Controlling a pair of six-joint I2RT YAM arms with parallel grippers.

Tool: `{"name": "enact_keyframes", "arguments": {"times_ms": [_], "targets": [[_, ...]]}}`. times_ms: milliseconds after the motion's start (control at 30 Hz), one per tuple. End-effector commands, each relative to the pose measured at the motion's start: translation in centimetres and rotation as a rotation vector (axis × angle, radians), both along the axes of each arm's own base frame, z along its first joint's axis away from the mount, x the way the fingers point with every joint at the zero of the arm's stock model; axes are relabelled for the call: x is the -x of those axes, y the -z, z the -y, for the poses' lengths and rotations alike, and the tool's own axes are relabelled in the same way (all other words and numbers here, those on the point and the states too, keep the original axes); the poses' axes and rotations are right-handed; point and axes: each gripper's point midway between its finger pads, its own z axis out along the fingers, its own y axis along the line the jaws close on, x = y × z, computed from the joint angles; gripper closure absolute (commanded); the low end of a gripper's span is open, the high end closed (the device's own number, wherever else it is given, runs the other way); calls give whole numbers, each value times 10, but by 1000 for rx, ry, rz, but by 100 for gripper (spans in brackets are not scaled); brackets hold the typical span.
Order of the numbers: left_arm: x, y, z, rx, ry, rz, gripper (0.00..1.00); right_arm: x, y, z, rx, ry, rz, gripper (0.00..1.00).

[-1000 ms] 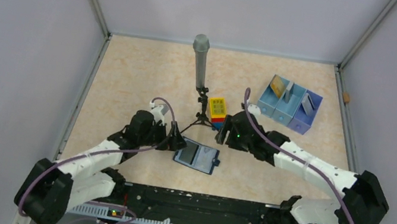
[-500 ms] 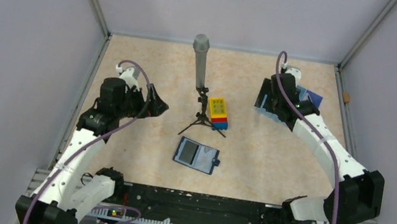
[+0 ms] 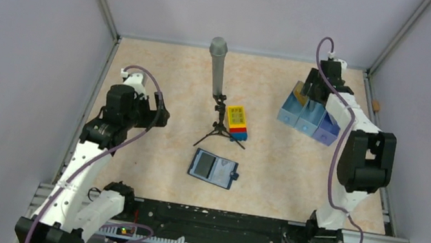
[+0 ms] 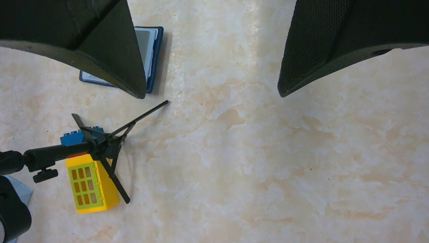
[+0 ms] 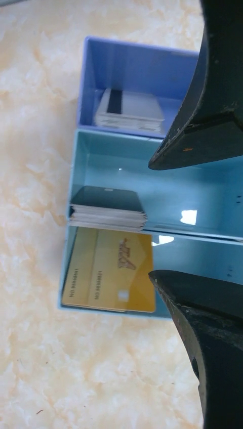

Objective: Put the credit cards into the card holder
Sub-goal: Pick up the credit card from the storage box.

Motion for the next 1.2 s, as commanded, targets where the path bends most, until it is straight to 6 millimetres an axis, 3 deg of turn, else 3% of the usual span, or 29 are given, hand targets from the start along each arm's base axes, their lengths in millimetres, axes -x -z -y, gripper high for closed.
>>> {"name": "enact_keyframes", "arguments": {"times_ms": [0,167,267,567,833,1167], "targets": [[-5,2,-1,-18,13,11,1,-40,-7,3,-28,-23,73,29],[-5,2,1,-10,23,10,1,-56,18,1,-63,-38,42,30],[-6,3,2,-9,25,8,1,-62,20,-3,-85,-52,36,32],[-5,3,4,0,36,8,1,-65,-15,-10,-123,-76,111,34],[-5,4,5,2,38,7,1,-61,-20,-12,-136,-74,113,40],[-5,4,7,11,49,8,1,-59,-41,-7,-122,-56,158,44]]}}
